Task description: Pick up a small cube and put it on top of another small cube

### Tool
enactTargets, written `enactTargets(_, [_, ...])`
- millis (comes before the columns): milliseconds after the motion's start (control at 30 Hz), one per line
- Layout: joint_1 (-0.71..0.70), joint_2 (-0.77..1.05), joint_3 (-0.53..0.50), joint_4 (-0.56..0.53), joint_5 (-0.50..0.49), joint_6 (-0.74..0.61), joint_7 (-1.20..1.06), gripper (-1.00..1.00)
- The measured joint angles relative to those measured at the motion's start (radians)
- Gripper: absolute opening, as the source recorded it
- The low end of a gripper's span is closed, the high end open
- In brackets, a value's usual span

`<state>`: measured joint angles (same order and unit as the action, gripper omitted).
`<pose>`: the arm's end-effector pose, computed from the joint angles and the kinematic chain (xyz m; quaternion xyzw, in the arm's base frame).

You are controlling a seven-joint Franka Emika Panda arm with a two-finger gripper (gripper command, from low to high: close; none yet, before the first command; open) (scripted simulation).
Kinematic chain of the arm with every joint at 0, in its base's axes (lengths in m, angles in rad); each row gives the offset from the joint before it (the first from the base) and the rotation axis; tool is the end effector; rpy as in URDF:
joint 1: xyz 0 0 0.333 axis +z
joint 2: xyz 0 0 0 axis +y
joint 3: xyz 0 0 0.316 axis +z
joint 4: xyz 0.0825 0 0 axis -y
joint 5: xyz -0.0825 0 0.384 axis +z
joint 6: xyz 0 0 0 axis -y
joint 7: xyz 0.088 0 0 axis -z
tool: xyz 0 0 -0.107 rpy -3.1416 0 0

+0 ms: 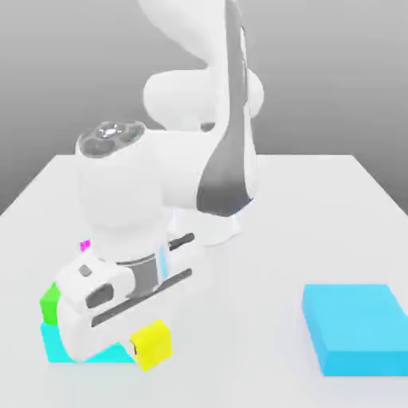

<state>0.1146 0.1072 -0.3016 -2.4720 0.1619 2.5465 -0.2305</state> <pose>0.4661 -0.0922 0.2500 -0.9985 0.0453 0.0067 0.0306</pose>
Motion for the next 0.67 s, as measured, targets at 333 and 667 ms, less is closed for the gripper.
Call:
enactTargets(333, [-0.094,-0.320,-0.003,-0.148,-0.234,-0.142,-0.008,-1.00])
enactTargets(667, [-0.091,-0.213,-0.012,-0.214,-0.218,0.035,-0.050,1.00])
